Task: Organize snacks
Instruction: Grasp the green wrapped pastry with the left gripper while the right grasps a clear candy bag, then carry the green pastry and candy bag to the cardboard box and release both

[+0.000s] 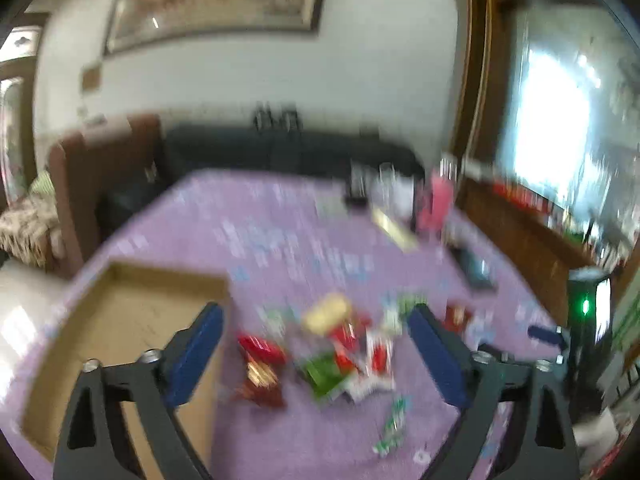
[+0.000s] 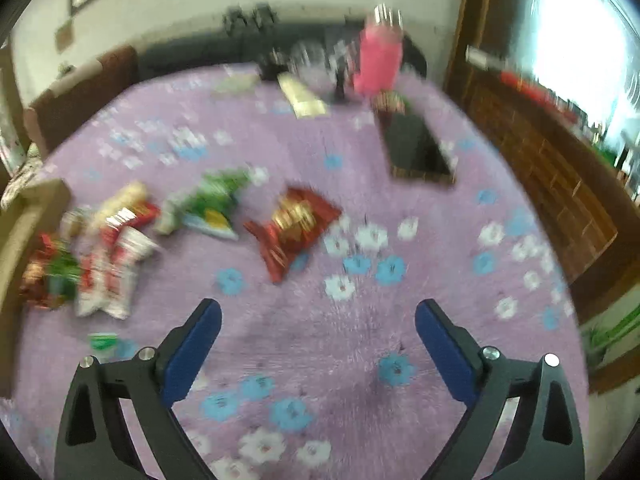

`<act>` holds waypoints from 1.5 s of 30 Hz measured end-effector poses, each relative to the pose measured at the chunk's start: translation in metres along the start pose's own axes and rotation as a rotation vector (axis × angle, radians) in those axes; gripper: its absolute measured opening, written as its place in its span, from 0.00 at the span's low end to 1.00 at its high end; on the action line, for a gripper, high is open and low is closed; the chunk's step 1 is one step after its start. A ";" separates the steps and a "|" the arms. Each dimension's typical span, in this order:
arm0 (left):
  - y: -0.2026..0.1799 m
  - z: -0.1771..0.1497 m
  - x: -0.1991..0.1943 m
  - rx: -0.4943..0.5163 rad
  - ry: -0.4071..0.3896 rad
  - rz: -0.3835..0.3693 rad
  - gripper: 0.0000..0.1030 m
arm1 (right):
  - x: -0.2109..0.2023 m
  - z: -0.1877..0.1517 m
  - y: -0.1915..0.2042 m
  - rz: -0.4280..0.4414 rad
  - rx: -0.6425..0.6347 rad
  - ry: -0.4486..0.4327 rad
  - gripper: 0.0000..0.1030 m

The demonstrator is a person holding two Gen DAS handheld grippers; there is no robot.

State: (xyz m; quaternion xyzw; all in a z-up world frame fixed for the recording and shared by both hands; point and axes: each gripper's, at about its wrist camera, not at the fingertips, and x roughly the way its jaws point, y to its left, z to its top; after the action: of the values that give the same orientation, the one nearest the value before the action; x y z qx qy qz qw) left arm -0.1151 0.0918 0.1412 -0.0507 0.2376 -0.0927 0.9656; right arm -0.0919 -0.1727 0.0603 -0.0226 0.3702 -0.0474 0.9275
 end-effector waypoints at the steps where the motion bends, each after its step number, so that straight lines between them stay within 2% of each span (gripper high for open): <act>1: 0.005 0.009 -0.008 0.000 -0.031 0.008 1.00 | -0.012 0.001 0.005 0.007 -0.012 -0.044 0.95; 3: 0.013 0.016 -0.007 -0.003 -0.024 -0.004 1.00 | -0.022 0.004 0.015 0.042 -0.024 -0.077 0.95; 5: 0.019 0.011 0.002 -0.017 0.010 -0.027 1.00 | -0.019 0.006 0.027 0.114 -0.021 -0.030 0.95; 7: 0.026 -0.001 0.015 -0.042 0.056 -0.078 1.00 | -0.009 0.001 0.042 0.239 -0.007 0.045 0.95; 10: 0.033 -0.023 0.032 -0.076 0.136 -0.125 1.00 | -0.001 -0.011 0.065 0.320 -0.021 0.091 0.87; 12: 0.033 -0.030 0.045 -0.076 0.167 -0.109 1.00 | 0.005 -0.018 0.082 0.350 -0.050 0.124 0.81; 14: 0.030 -0.035 0.055 -0.075 0.182 -0.102 1.00 | 0.009 -0.024 0.095 0.369 -0.071 0.149 0.70; 18: 0.030 -0.042 0.073 -0.093 0.214 -0.108 1.00 | 0.021 -0.033 0.113 0.376 -0.093 0.192 0.61; 22: 0.029 -0.045 0.087 -0.089 0.261 -0.146 1.00 | 0.023 -0.038 0.110 0.379 -0.087 0.195 0.27; 23: 0.025 -0.046 0.090 -0.074 0.275 -0.152 1.00 | 0.023 -0.038 0.108 0.385 -0.077 0.197 0.22; 28: 0.006 -0.052 0.107 -0.014 0.317 -0.204 1.00 | 0.024 -0.038 0.088 0.395 -0.030 0.202 0.21; 33: -0.004 -0.055 0.129 0.015 0.367 -0.208 0.99 | 0.026 -0.038 0.078 0.400 -0.011 0.196 0.21; 35: -0.003 -0.057 0.138 0.001 0.403 -0.233 0.93 | 0.027 -0.038 0.078 0.403 -0.009 0.193 0.21; 37: -0.003 -0.059 0.145 -0.008 0.435 -0.247 0.83 | 0.026 -0.038 0.079 0.402 -0.011 0.189 0.21; 43: -0.003 -0.067 0.158 0.006 0.484 -0.200 0.57 | 0.026 -0.039 0.078 0.411 -0.003 0.185 0.21; 45: -0.004 -0.069 0.158 0.025 0.483 -0.183 0.56 | 0.026 -0.039 0.077 0.413 -0.001 0.184 0.21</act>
State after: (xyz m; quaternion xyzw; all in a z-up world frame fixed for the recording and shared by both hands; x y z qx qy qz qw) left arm -0.0105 0.0520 0.0103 -0.0366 0.4543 -0.1922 0.8691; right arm -0.0943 -0.0987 0.0087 0.0574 0.4502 0.1416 0.8798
